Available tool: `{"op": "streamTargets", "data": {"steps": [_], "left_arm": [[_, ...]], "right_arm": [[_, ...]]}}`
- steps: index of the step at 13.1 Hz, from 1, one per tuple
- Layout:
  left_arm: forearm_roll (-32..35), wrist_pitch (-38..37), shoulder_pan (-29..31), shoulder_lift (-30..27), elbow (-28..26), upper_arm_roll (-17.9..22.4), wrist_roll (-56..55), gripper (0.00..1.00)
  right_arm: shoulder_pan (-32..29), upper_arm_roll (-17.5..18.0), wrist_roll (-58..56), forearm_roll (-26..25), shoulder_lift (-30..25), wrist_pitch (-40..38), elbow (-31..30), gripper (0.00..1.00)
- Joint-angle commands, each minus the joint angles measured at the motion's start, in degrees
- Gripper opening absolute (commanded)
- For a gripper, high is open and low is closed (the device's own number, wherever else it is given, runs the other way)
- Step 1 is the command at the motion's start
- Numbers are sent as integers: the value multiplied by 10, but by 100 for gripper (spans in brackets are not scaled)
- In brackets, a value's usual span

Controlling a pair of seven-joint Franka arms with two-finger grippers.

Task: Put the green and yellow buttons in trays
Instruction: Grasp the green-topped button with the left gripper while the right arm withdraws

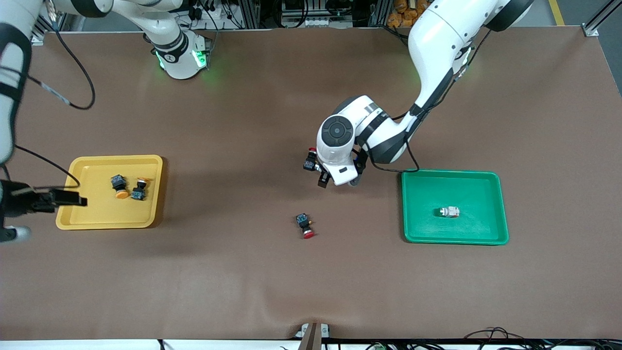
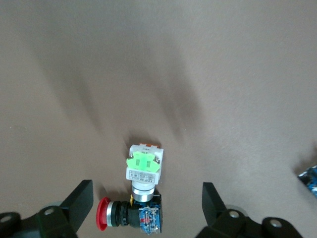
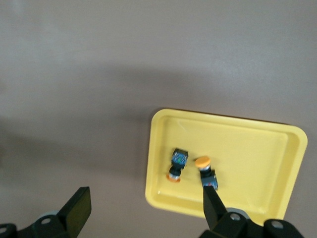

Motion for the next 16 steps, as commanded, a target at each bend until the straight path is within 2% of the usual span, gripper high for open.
{"op": "streamTargets", "data": {"steps": [1, 5, 7, 9, 12, 14, 16], "left_arm": [[15, 22, -7, 6, -6, 5, -18, 100], [15, 32, -17, 24, -7, 6, -19, 100], [15, 40, -18, 32, -7, 6, -23, 100], [15, 42, -18, 34, -11, 7, -27, 100], [15, 48, -17, 40, -23, 8, -27, 100], [15, 59, -17, 40, -33, 11, -27, 100], [15, 60, -17, 44, -33, 14, -27, 91]], "right_arm": [[1, -1, -6, -2, -63, -41, -10, 100], [9, 0, 30, -4, -150, -85, -13, 100], [19, 4, 160, -5, -172, -130, -17, 100], [53, 7, 266, -40, -199, -138, -52, 100], [56, 18, 266, -60, -230, -131, -98, 100], [31, 55, 266, -79, -248, -127, -118, 100], [-24, 125, 266, -84, -306, -84, -202, 100]]}}
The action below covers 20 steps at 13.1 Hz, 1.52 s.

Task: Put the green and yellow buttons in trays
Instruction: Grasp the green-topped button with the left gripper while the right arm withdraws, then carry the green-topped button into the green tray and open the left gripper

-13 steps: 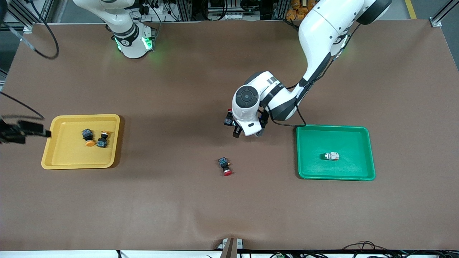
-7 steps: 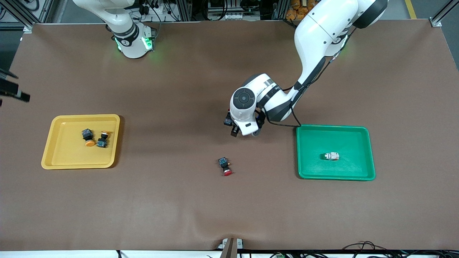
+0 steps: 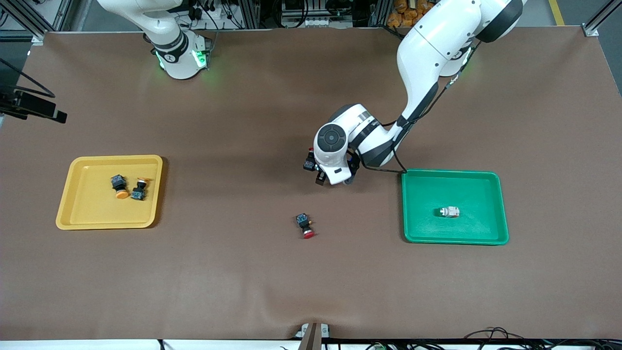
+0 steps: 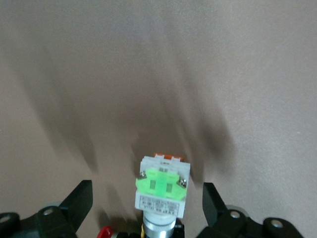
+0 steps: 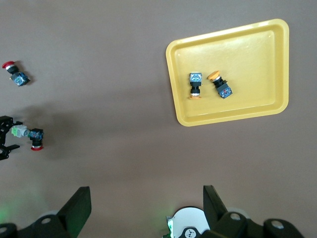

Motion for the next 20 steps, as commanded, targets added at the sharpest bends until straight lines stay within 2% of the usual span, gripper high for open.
{"op": "streamTargets", "data": {"steps": [1, 3, 4, 5, 6, 7, 9, 12, 15, 18, 20], "left_arm": [[15, 12, -5, 0, -5, 8, -19, 81], [15, 15, -5, 0, -4, 8, -19, 47], [15, 15, -5, 2, -3, 10, -20, 38], [14, 14, -5, 3, -1, 11, -24, 26], [14, 14, -6, 3, 1, 11, -34, 8], [15, 14, -6, 2, 2, 11, -38, 2], [15, 9, -1, -4, 3, 11, -40, 0], [15, -23, 13, -16, 12, 11, -39, 0], [16, -57, 43, -44, 21, 11, -29, 0], [10, -146, 86, -57, 63, 5, 17, 0], [9, -176, 121, -70, 74, 5, 60, 0]], "right_arm": [[-65, 86, 10, -22, -107, 70, -145, 100], [-67, 87, 0, -24, -143, 100, -204, 100], [-72, 87, -14, -24, -167, 120, -238, 100], [-68, 88, -18, -24, -193, 143, -274, 100], [-62, 88, -17, -24, -200, 147, -284, 100], [-58, 87, -19, -31, -198, 139, -274, 100], [-59, 84, -20, -42, -185, 134, -243, 100], [-57, 85, -24, -68, -122, 101, -153, 100], [-55, 85, -27, -68, -113, 100, -142, 100], [-55, 84, -28, -69, -97, 99, -119, 100], [-52, 84, -28, -68, -95, 99, -116, 100]]}}
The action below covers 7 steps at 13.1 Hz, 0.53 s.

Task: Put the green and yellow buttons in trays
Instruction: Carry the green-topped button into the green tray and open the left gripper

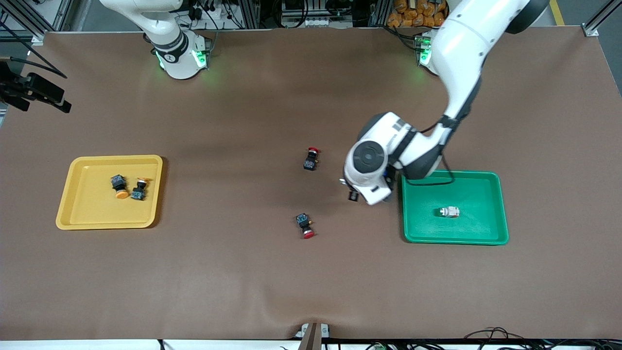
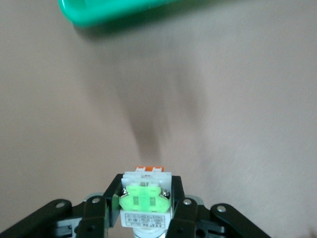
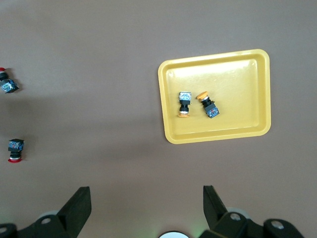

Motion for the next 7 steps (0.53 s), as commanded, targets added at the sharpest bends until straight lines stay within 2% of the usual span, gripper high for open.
{"op": "streamTargets", "data": {"steps": [1, 7], "left_arm": [[8, -33, 54, -26, 8, -6, 52, 0], [16, -52, 159, -35, 8, -1, 183, 0]], "right_arm": [[5, 2, -5, -10, 12, -15, 25, 100], [16, 2, -5, -11, 12, -22, 23, 100]]}}
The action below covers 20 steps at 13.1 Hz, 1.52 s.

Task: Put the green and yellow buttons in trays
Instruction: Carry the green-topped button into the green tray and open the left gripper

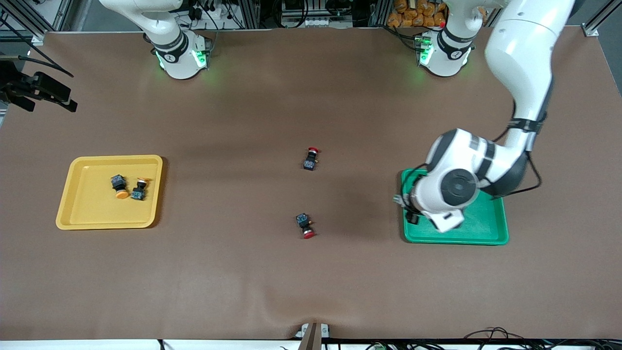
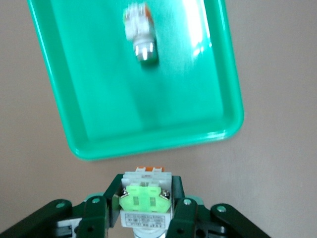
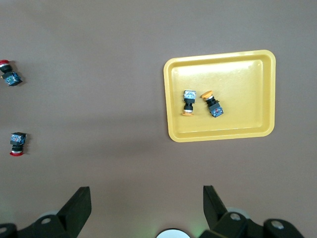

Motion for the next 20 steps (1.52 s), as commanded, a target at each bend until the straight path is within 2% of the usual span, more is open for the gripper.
{"op": "streamTargets", "data": {"steps": [1, 7, 12, 14, 17, 20], "left_arm": [[16, -11, 31, -8, -4, -3, 41, 0], [28, -34, 113, -4, -9, -3, 145, 0], [87, -31, 168, 24, -9, -3, 194, 3], [95, -24, 176, 37, -9, -3, 211, 10], [104, -5, 183, 53, -9, 2, 235, 28], [104, -4, 189, 53, -9, 2, 268, 80]], "right_arm": [[2, 0, -4, -11, 9, -12, 18, 100], [2, 0, -8, -11, 9, -11, 18, 100], [0, 0, -54, -13, 10, -10, 19, 100], [1, 0, -54, -13, 10, -10, 19, 100], [2, 0, -54, -13, 10, -10, 19, 100], [10, 0, -55, -31, 16, -10, 21, 100]]}}
